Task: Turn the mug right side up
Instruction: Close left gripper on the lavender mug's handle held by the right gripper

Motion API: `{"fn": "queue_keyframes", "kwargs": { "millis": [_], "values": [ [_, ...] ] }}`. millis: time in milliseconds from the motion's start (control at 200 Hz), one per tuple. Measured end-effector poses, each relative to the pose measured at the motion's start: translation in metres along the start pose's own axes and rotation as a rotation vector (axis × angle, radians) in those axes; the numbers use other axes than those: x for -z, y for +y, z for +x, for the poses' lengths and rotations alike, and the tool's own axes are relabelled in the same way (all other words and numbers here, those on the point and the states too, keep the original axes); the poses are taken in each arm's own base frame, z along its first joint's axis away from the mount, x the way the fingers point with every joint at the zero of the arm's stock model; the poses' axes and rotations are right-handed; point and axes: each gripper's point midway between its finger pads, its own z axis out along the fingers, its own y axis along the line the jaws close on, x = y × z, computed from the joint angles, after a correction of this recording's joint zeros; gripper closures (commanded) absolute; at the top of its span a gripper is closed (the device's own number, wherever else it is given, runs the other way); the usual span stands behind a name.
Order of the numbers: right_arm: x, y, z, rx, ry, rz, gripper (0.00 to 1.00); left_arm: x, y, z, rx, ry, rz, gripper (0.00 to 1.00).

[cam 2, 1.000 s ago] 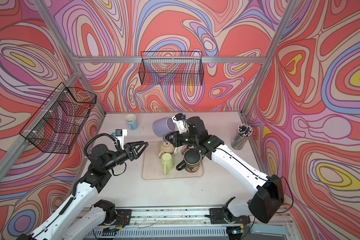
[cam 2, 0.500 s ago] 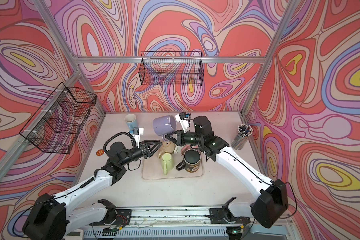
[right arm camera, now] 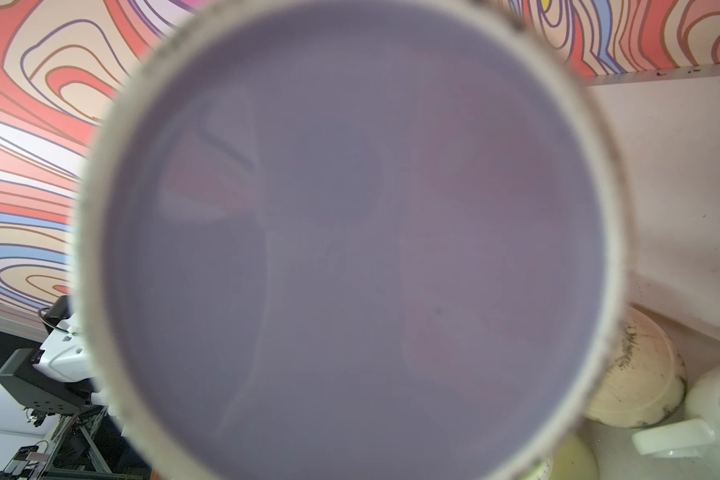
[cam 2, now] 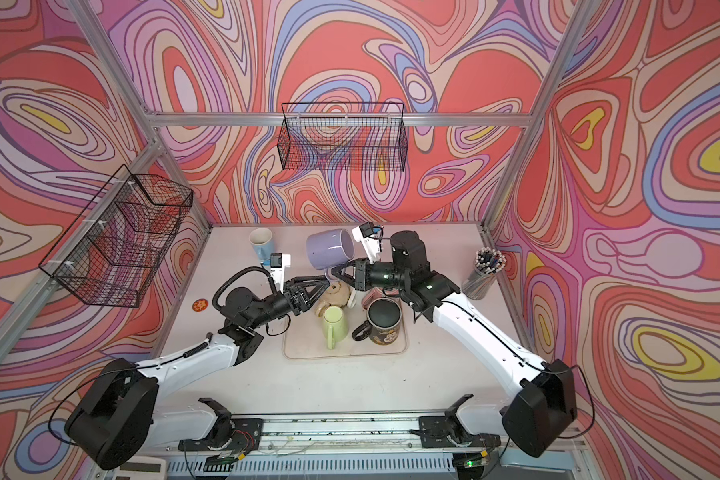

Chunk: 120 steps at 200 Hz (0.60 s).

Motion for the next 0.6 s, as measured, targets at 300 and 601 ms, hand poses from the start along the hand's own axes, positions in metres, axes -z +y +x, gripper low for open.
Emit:
{"fn": "queue_keyframes", "kwargs": {
  "millis": [300, 601],
  "values": [
    [0.000, 0.003, 0.004, -0.006, 0.020, -0.019, 1.00, 0.000, -0.011, -0.009, -0.030, -0.035, 0.042, 0.49],
    [-0.001, 0.004, 0.010, -0.017, 0.036, -0.041, 1.00, -0.003, -0.006, -0.006, -0.001, -0.034, 0.056, 0.59]
  ]
}}
